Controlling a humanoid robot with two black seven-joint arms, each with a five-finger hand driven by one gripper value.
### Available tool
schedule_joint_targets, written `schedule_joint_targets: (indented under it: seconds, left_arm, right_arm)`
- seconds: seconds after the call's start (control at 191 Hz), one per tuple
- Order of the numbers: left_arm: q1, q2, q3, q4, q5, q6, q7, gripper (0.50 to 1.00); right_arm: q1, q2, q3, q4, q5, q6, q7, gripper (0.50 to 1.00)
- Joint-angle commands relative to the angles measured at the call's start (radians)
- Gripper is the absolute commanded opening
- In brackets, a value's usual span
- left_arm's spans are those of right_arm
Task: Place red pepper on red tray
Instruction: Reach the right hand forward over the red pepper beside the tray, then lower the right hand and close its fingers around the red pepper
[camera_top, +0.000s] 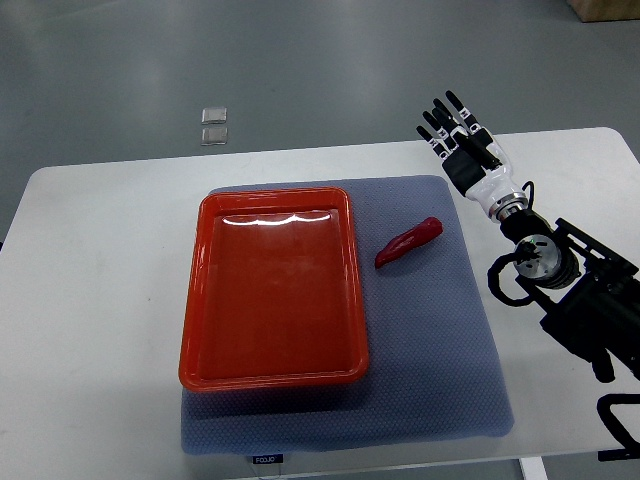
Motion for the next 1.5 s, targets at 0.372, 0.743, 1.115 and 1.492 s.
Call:
schedule_joint_targets:
  seconds: [0.372,0.743,1.115,1.492]
  left_arm:
    - [0.000,0.000,0.001,-0.005,0.000,0.000,0.000,1.000]
    - [0.000,0.000,0.003,-0.012,0.000,-0.002,-0.002,1.000]
    - [0.000,0.000,0.003,-0.021,0.000,-0.012,-0.002,1.000]
    - [0.000,0.000,0.004,-0.020,0.000,-0.012,-0.002,1.000]
  right_arm:
    - [0.007,-0.003,-0.040,0.015,-0.044,0.000,-0.006,0.919]
    - [0.302,-0.259,-0.558,0.132,-0.582,0.038,-0.006,0.919]
    - [0.636,-0.291,-1.230,0.184,-0.908,-0.026,0.000,0.919]
    - [0.585,-0.227,-1.281,0.166,-0.993,-0.256,-0.002,0.911]
